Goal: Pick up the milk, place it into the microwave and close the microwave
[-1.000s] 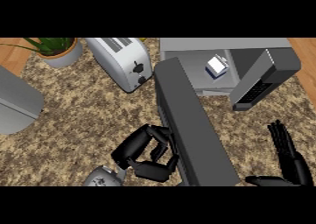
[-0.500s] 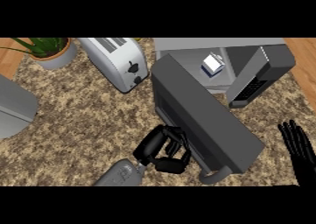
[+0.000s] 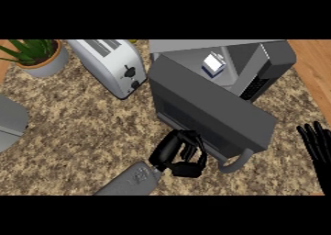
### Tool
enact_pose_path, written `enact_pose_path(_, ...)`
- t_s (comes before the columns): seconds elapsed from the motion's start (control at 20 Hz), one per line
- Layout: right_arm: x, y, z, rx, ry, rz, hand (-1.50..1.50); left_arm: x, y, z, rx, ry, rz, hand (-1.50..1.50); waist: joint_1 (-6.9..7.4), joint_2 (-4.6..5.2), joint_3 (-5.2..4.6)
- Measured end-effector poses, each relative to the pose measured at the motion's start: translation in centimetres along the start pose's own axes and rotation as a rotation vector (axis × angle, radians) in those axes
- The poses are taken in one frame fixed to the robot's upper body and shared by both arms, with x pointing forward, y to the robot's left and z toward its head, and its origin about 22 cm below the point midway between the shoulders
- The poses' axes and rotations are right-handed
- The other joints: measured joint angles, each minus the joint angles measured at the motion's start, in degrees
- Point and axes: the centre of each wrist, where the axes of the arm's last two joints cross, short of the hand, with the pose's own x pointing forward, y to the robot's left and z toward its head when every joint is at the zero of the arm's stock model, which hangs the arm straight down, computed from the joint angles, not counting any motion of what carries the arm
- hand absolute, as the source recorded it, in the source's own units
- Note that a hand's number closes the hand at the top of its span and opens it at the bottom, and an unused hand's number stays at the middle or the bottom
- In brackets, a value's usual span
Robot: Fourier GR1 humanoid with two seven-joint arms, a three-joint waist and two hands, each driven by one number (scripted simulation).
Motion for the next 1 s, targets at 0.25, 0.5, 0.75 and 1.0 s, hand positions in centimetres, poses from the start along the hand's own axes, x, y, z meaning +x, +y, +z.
enact_pose_path(0.25,1.7,0.4,-1.2,0.068,-0.023,-0.039,-1.50,0.7,-0.3,-0.8,0.046,-0.025,0.039,1.50,-1.76,0.40,-0.09)
enact_pose_path(0.5,3.0,0.2,-2.2,0.130,-0.036,-0.038,-1.50,2.0,-0.1,-2.1,0.129,-0.058,0.071,1.50,-3.58,0.79,-0.12)
enact_pose_path(0.75,4.5,-0.7,-3.5,0.177,-0.048,-0.011,-1.50,3.0,0.5,-3.5,0.260,-0.066,0.090,1.50,-4.72,1.19,-0.13)
enact_pose_path(1.0,5.6,-1.4,-4.8,0.188,-0.086,0.007,-1.50,4.0,1.3,-5.1,0.356,-0.050,0.090,-1.50,-6.30,1.66,-0.07)
